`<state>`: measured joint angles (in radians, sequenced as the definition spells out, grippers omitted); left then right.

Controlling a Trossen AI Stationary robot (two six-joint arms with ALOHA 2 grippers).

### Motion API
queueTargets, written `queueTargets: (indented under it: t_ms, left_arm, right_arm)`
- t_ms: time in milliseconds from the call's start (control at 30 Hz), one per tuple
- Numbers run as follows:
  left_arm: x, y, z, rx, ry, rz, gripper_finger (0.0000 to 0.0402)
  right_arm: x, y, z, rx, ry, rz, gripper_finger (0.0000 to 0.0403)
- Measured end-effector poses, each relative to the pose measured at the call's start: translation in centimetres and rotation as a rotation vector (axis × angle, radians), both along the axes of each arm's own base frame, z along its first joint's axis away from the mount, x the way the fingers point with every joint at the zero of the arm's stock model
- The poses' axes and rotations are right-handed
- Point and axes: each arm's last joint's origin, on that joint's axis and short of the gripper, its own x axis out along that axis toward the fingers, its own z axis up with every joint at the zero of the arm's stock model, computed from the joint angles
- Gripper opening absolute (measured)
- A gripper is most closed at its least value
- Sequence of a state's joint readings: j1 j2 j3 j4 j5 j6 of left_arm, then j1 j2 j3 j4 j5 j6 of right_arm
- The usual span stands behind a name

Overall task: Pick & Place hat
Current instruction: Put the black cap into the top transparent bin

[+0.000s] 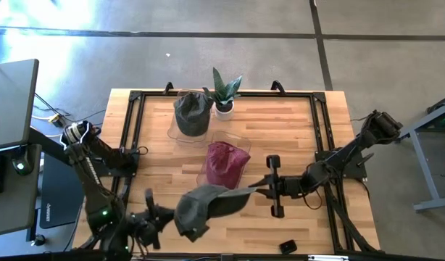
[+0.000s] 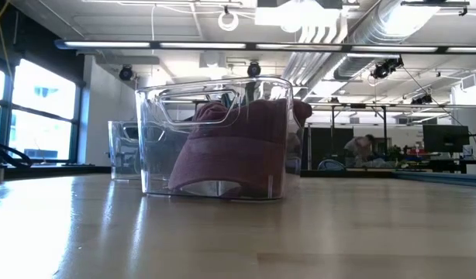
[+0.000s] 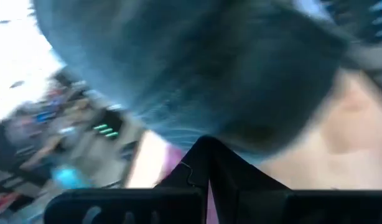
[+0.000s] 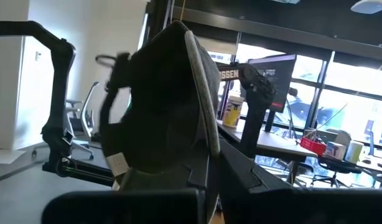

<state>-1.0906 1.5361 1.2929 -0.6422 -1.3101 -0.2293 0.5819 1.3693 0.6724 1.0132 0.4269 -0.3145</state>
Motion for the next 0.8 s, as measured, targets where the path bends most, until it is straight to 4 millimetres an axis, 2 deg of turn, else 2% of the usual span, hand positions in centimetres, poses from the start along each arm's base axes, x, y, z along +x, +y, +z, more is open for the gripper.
queueTargets:
  t_ms: [100,233,433,567,700,800]
  left_arm:
    - [1.3,-0.5,0.5,-0.045,0.065,-0.113,0.0004]
    - [3.2,-0.9,1.5,-0.071,0.047,-0.211,0.0004]
    - [4.0,-1.1,2.7,-0.096,-0.036,-0.236,0.0004]
    - [5.3,0.2,2.7,-0.112,-0.064,-0.11,0.0004]
    - [7.3,2.8,1.9,-0.089,-0.07,0.107,0.0004]
    - [8.0,4.8,1.0,-0.079,-0.054,0.229,0.0004]
  right_arm:
    - [0.0,0.0,0.0,-0.002,0.003,0.003,0.0008]
    - [0.0,0.0,-0.1,0.012,0.014,0.006,0.0009]
    - [0.1,0.0,-0.5,0.007,0.054,-0.021,0.001]
    - [0.3,0.1,-0.8,0.006,0.067,-0.024,0.001]
    - [0.8,0.4,-1.7,-0.001,0.095,-0.01,0.0011]
    - [0.8,0.6,-1.9,-0.007,0.105,-0.028,0.0011]
